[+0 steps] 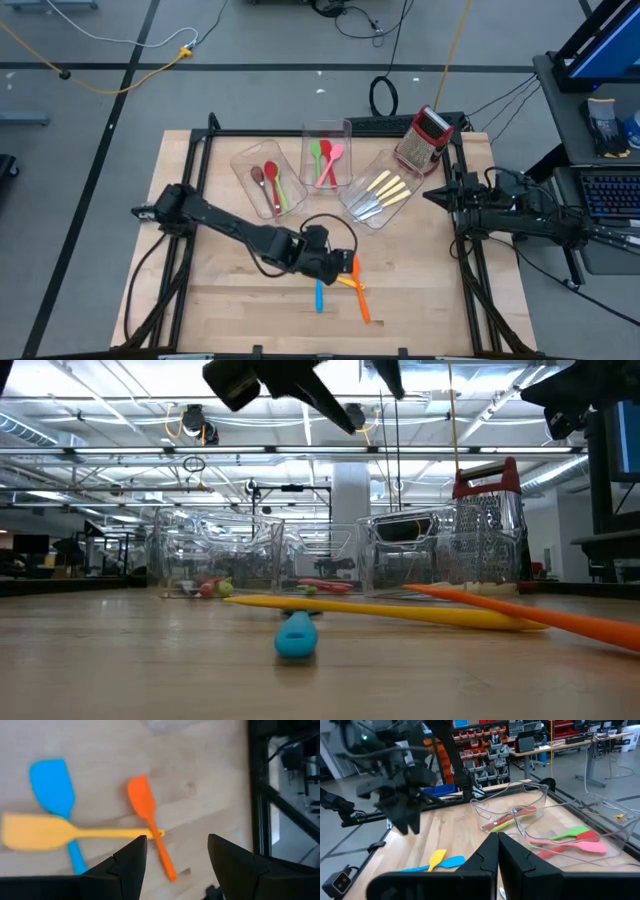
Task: Pick & Place Kitchen Items
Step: Put the yellow spatula into the middle transparent bin
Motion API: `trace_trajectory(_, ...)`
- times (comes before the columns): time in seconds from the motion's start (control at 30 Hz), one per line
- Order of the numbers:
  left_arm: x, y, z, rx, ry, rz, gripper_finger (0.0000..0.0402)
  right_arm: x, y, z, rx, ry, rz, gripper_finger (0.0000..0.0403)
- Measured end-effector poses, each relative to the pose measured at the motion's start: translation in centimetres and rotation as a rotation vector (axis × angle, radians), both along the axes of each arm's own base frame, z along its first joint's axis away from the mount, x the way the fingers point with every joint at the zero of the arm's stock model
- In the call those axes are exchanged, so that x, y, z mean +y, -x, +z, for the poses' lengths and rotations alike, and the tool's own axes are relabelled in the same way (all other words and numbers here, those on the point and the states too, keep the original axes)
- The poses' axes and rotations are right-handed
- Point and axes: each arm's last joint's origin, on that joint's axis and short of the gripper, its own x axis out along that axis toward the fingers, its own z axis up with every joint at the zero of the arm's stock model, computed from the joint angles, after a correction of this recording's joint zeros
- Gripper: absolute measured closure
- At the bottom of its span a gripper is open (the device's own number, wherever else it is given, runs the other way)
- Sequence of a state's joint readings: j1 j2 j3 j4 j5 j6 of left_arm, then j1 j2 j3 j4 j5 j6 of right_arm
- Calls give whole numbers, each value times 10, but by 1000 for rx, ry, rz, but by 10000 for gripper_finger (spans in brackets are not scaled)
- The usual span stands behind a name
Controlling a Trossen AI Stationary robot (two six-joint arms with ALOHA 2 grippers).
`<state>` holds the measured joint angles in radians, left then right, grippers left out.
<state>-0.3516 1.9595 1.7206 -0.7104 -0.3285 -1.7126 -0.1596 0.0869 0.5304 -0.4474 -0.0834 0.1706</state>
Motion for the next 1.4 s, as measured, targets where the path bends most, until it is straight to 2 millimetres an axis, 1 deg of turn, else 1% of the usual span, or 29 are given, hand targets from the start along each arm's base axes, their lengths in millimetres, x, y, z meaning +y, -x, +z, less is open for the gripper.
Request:
trace_trajectory(0.13, -5, -4, -15, 50, 89, 24, 188, 0, 0, 0, 0, 0, 0, 403)
trace_trajectory(0.33, -9, -8, -40, 143, 203, 124, 188, 0, 0, 0, -2, 8, 0, 403)
trace_trajectory(0.5, -12, -14, -56, 172, 277, 194, 188, 0, 0, 0, 1, 25, 2, 403)
trace_trajectory(0.73, -13, -19, -65, 162, 334, 277, 188, 0, 0, 0, 0, 27, 0, 403)
trace_trajectory(0.93, -13, -25, -78, 153, 390, 385, 188, 0, 0, 0, 1, 27, 0, 403)
trace_trajectory(1.13, -15, -25, -77, 110, 389, 427, 188, 0, 0, 0, 1, 31, 2, 403)
trace_trajectory(1.27, -21, -23, -78, 90, 403, 489, 188, 0, 0, 0, 2, 34, 2, 403)
trace_trajectory(1.4, -29, -22, -88, 114, 425, 505, 188, 0, 0, 0, 2, 37, 3, 403)
